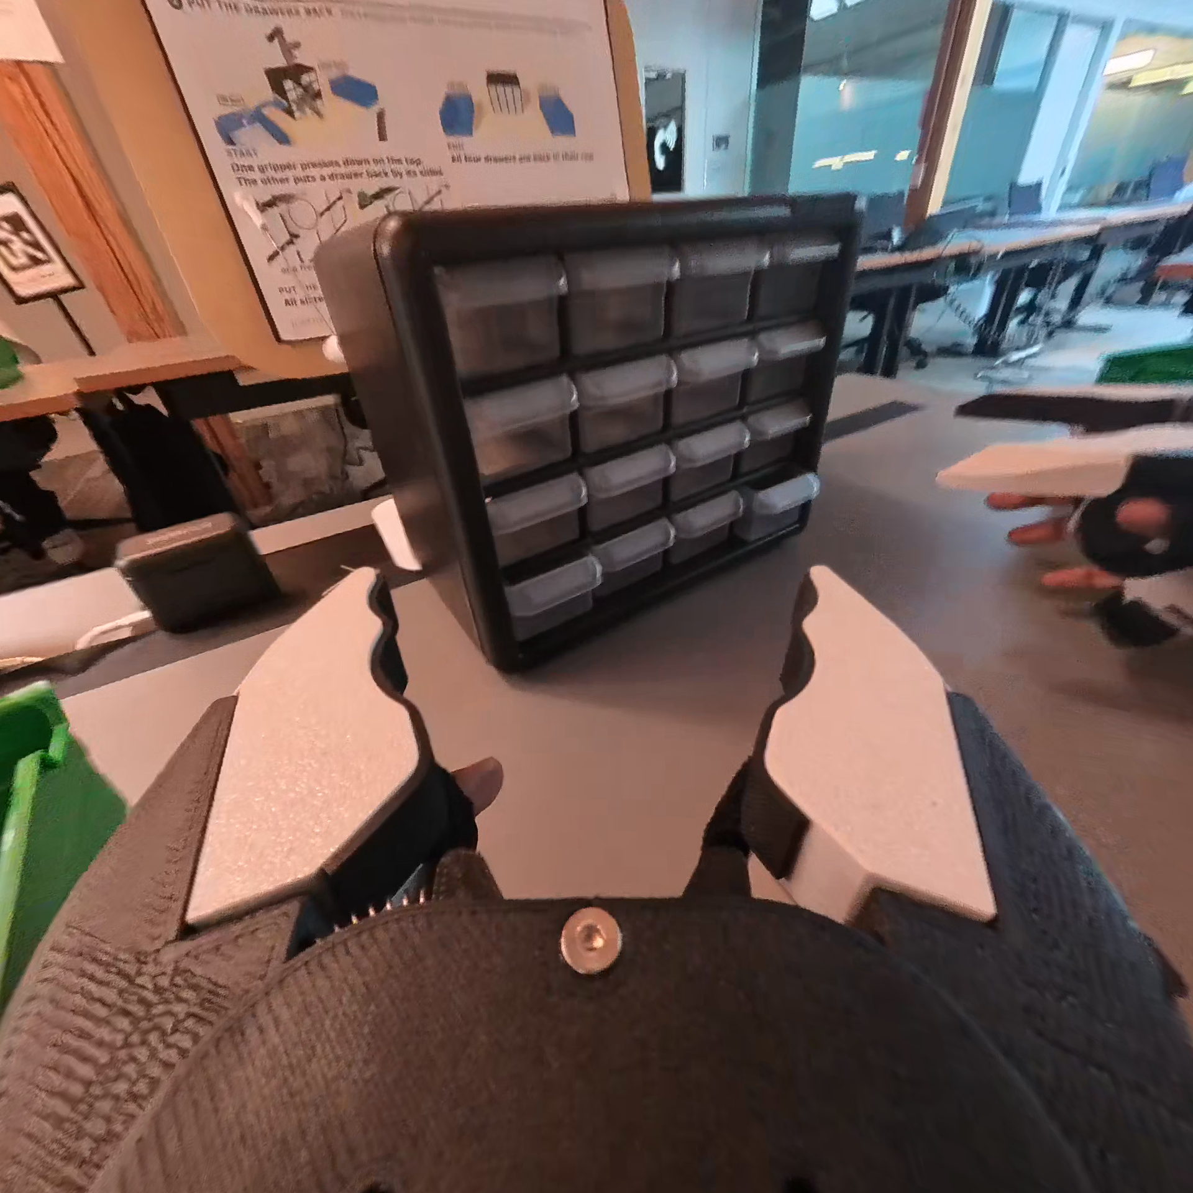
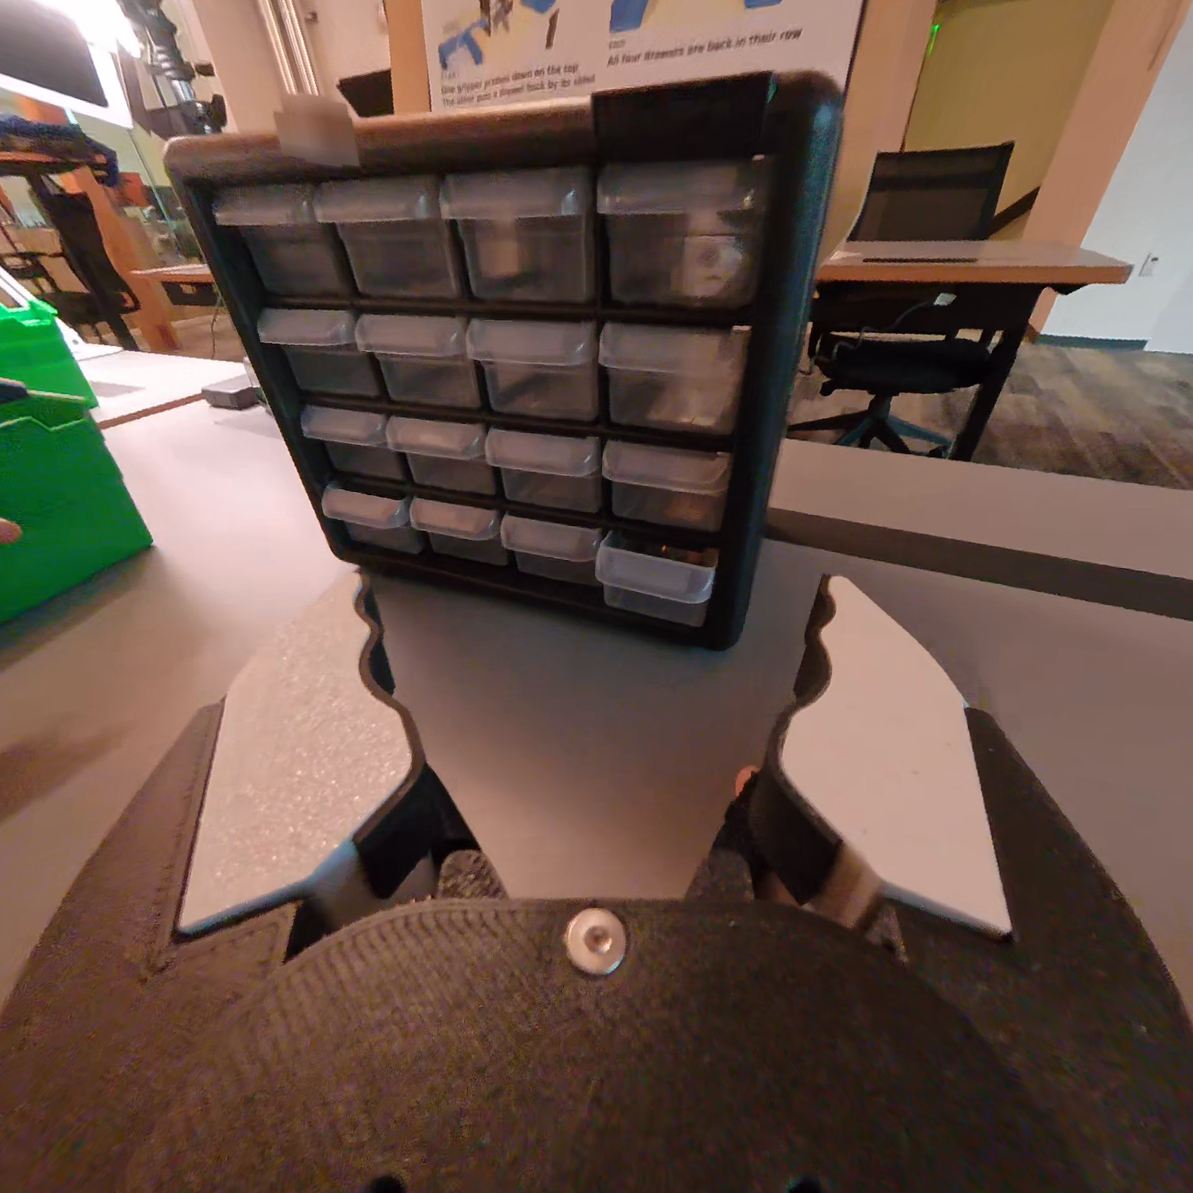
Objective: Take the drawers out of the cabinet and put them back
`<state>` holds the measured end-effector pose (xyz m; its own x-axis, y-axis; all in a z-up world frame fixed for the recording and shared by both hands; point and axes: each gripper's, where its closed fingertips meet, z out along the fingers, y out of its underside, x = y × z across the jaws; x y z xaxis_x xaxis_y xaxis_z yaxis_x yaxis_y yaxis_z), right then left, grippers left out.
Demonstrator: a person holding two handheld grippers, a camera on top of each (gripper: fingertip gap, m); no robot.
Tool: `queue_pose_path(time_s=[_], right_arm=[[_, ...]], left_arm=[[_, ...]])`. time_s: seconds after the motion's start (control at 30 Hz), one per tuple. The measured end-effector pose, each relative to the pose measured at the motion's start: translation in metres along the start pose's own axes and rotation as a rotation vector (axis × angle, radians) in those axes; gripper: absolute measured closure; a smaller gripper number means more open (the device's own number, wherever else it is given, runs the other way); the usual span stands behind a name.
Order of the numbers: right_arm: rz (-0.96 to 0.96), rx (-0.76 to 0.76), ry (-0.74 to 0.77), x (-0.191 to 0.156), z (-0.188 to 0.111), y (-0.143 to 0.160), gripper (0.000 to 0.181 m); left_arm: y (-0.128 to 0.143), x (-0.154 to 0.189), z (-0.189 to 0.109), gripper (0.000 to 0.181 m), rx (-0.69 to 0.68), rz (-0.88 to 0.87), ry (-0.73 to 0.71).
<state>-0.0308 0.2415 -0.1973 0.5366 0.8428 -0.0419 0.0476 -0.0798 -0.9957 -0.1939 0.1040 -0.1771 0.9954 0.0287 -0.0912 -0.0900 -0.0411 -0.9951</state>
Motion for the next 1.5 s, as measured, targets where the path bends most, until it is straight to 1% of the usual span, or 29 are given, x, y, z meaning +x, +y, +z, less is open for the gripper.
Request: queue_pose_path(time_s=[0.1, 0.27, 0.47, 0.63, 0.9, 1.13, 1.5], right_arm=[[0.02, 0.007, -0.027, -0.006, 0.0, -0.001, 0.061], [0.007, 0.0, -0.041, -0.01, -0.001, 0.001, 0.063], [0.009, -0.005, -0.061, -0.012, 0.0, 0.003, 0.065], [0.006, 0.011, -0.055, -0.009, -0.003, -0.001, 0.067], [0.015, 0.004, -0.035, -0.003, -0.002, 0.002, 0.072], [-0.006, -0.004, -0.04, -0.006, -0.002, 0.004, 0.073], [-0.034, 0.0, -0.059, -0.012, -0.001, 0.004, 0.075]], left_arm=[[0.012, -0.008, -0.001, 0.072, -0.004, 0.066, -0.057], [0.019, -0.009, 0.0, 0.077, -0.02, 0.025, -0.055], [0.028, -0.023, -0.004, 0.085, -0.04, -0.03, -0.077], [0.026, -0.021, -0.005, 0.086, -0.034, -0.025, -0.074], [0.022, -0.02, -0.005, 0.091, -0.028, 0.001, -0.077], [0.023, -0.022, -0.006, 0.096, -0.038, 0.034, -0.095], [0.023, -0.024, -0.007, 0.102, -0.029, 0.03, -0.112]])
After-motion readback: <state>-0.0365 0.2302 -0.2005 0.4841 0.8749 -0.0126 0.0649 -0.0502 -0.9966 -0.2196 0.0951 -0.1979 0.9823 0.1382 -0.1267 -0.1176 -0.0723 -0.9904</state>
